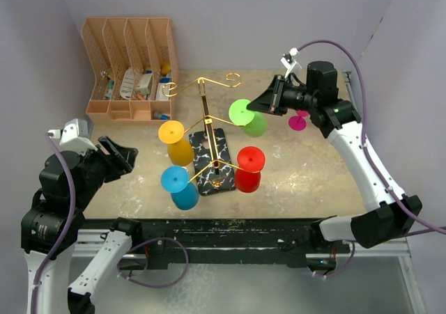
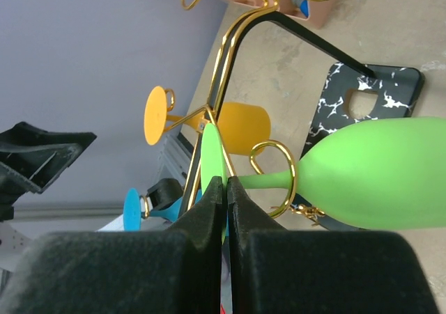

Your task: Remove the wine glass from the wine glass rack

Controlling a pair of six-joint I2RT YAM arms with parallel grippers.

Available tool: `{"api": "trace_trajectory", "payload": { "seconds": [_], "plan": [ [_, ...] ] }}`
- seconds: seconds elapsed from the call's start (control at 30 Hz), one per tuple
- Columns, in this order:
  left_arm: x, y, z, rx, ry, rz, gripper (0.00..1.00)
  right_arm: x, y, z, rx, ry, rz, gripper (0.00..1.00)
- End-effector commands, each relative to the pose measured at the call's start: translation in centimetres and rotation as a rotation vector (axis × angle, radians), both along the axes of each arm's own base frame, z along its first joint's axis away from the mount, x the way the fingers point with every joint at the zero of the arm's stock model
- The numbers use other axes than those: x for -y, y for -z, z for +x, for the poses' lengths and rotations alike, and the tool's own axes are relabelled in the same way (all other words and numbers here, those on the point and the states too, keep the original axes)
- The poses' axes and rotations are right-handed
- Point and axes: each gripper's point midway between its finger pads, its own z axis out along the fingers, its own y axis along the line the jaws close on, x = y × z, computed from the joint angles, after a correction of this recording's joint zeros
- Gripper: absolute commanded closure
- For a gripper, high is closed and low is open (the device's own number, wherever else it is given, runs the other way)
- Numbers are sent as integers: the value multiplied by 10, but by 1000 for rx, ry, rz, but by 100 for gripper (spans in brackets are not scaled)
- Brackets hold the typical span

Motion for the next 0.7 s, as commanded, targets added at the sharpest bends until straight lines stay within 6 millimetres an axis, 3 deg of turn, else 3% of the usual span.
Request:
{"api": "trace_trajectory", "payload": {
  "seconds": [0.0, 0.27, 0.67],
  "plan": [
    [5, -6, 6, 25, 12, -27, 38, -10, -30, -12, 96, -91, 61, 100],
    [3, -10, 4, 33, 7, -18, 38, -18, -21, -17, 75, -132, 57, 100],
    [4, -8, 6, 28, 10, -19, 38, -4, 2, -15, 35, -42, -31, 100]
  ]
}}
